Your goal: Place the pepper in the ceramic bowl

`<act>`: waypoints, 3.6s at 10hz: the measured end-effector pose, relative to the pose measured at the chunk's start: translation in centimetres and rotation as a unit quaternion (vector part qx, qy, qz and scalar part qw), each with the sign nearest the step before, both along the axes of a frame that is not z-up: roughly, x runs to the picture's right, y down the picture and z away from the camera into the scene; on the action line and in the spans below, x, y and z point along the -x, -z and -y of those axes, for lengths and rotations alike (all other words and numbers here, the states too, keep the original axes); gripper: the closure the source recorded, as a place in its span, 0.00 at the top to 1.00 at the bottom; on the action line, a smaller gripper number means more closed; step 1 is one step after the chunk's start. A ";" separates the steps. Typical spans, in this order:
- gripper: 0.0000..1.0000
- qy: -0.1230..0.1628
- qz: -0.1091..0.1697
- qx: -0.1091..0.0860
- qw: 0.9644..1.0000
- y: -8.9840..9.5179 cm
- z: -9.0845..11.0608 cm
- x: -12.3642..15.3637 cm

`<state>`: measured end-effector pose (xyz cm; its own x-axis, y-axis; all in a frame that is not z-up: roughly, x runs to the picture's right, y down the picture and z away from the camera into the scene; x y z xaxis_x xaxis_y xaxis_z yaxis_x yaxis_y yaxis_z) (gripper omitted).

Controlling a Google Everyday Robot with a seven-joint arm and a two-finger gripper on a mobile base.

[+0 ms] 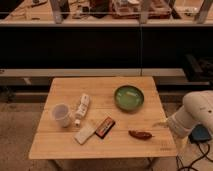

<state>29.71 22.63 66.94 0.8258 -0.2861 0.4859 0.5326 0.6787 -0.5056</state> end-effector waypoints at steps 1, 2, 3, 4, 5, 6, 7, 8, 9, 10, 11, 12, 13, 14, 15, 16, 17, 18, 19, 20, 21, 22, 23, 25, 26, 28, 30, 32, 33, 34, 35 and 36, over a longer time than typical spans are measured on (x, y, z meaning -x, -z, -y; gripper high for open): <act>0.80 0.000 0.000 0.000 1.000 0.0 0.0 0.0; 0.80 0.000 0.000 0.000 1.000 0.0 0.0 0.0; 0.80 0.000 0.000 0.000 1.000 0.0 0.0 0.0; 0.80 0.000 0.000 0.000 1.000 0.0 0.0 0.0; 0.80 0.000 0.000 0.000 1.000 0.0 0.0 0.0; 0.80 0.000 0.000 0.000 1.000 0.0 0.0 0.0; 0.80 0.000 0.000 0.000 1.000 0.0 0.0 0.0; 0.80 0.000 0.000 0.000 1.000 0.0 0.0 0.0; 0.80 0.000 0.000 0.000 1.000 0.0 0.0 0.0; 0.80 0.000 0.000 0.000 1.000 0.0 0.0 0.0; 0.80 0.000 0.000 0.000 1.000 0.0 0.0 0.0; 0.80 0.000 0.000 0.000 1.000 0.0 0.0 0.0; 0.80 0.000 0.000 0.000 1.000 0.0 0.0 0.0; 0.80 0.000 0.000 0.000 1.000 0.0 0.0 0.0; 0.80 -0.001 0.000 0.000 1.000 0.0 0.0 0.0; 0.80 -0.005 -0.004 0.001 1.000 -0.1 0.1 0.0; 0.80 -0.011 -0.010 0.003 1.000 -0.3 0.3 0.1; 0.80 -0.029 -0.024 0.001 0.999 -1.2 1.2 0.8; 0.80 -0.057 -0.035 -0.007 0.998 -2.3 2.4 1.9; 0.80 -0.082 -0.034 -0.013 0.996 -3.3 3.4 3.1; 0.80 -0.117 -0.040 -0.015 0.992 -4.6 4.3 3.8; 0.80 -0.130 -0.043 -0.016 0.990 -5.2 4.7 4.1; 0.80 -0.135 -0.044 -0.016 0.990 -5.4 4.8 4.2; 0.80 -0.135 -0.044 -0.015 0.990 -5.3 4.7 4.1; 0.80 -0.138 -0.043 -0.013 0.989 -5.4 4.5 4.4; 0.80 -0.163 -0.032 0.008 0.986 -6.8 2.2 6.2; 0.80 -0.174 -0.027 0.011 0.984 -8.1 0.8 7.2; 0.80 -0.174 -0.033 -0.001 0.984 -9.9 -0.4 7.0; 0.80 -0.175 -0.035 -0.005 0.984 -10.6 -0.8 7.0; 0.80 -0.178 -0.038 -0.014 0.983 -12.0 -1.3 6.9; 0.80 -0.180 -0.040 -0.022 0.983 -13.0 -1.6 6.9; 0.80 -0.184 -0.041 -0.029 0.982 -14.0 -1.9 6.9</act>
